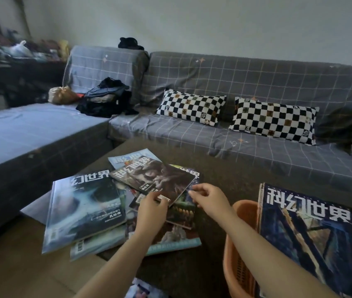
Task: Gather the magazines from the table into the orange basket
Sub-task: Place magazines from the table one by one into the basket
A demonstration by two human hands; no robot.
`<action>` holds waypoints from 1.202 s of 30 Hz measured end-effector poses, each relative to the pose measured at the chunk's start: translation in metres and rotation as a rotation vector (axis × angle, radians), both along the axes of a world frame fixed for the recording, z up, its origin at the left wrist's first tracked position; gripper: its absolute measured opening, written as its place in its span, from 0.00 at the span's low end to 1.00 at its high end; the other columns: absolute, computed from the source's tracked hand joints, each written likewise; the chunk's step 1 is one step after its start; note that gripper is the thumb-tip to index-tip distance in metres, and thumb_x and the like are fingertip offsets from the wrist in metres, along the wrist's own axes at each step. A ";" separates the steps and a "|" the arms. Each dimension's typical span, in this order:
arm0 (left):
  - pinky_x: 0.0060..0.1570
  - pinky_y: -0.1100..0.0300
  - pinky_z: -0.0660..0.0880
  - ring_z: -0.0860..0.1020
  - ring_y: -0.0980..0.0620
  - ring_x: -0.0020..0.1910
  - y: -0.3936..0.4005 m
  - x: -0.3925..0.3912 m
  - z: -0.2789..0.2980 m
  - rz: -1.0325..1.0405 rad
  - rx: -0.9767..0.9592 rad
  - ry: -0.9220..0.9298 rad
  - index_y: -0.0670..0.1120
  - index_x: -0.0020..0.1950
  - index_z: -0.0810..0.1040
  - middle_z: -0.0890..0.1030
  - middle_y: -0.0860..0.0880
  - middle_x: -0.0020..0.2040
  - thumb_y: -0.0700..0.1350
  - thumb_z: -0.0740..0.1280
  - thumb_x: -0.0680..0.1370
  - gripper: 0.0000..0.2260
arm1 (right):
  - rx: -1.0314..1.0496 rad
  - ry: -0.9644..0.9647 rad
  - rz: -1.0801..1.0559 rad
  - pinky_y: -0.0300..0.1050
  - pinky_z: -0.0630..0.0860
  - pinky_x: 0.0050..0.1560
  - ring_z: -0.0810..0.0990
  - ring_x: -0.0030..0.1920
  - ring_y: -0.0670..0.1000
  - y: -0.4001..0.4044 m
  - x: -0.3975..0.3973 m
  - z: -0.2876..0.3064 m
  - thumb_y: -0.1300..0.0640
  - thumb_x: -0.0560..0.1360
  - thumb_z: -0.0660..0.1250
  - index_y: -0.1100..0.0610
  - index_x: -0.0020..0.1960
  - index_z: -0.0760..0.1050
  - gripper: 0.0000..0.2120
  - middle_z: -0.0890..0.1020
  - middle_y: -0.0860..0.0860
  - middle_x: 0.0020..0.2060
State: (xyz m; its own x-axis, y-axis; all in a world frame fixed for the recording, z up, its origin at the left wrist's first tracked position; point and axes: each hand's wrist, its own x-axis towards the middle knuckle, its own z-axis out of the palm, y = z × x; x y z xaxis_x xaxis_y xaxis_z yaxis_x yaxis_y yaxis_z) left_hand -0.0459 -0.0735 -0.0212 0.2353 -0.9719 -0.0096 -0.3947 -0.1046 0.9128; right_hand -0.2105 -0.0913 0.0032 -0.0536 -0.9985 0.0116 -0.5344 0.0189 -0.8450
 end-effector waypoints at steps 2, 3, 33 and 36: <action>0.27 0.68 0.66 0.73 0.63 0.34 -0.014 0.003 -0.005 0.038 0.023 0.009 0.44 0.71 0.70 0.79 0.50 0.48 0.44 0.62 0.79 0.20 | 0.006 0.079 0.029 0.36 0.72 0.44 0.78 0.44 0.45 -0.030 0.005 -0.008 0.51 0.72 0.70 0.56 0.59 0.78 0.16 0.81 0.49 0.47; 0.27 0.67 0.67 0.74 0.60 0.33 -0.021 0.004 -0.008 0.054 0.030 0.025 0.44 0.70 0.71 0.79 0.50 0.45 0.43 0.62 0.79 0.19 | 0.020 0.128 0.046 0.35 0.70 0.44 0.77 0.46 0.45 -0.046 0.007 -0.012 0.50 0.72 0.70 0.55 0.60 0.77 0.18 0.81 0.49 0.49; 0.47 0.47 0.81 0.82 0.42 0.45 0.035 0.050 -0.001 0.159 0.102 0.458 0.42 0.53 0.77 0.83 0.41 0.47 0.38 0.65 0.79 0.04 | 0.351 0.188 -0.015 0.42 0.67 0.34 0.73 0.40 0.51 -0.020 0.026 -0.010 0.50 0.73 0.69 0.57 0.53 0.70 0.15 0.74 0.54 0.42; 0.43 0.48 0.81 0.82 0.42 0.43 0.062 0.057 0.012 0.137 0.035 0.511 0.47 0.48 0.77 0.83 0.42 0.45 0.37 0.65 0.79 0.05 | 0.291 -0.038 -0.086 0.41 0.69 0.33 0.76 0.40 0.49 0.017 0.022 0.003 0.52 0.73 0.70 0.58 0.51 0.70 0.13 0.77 0.54 0.47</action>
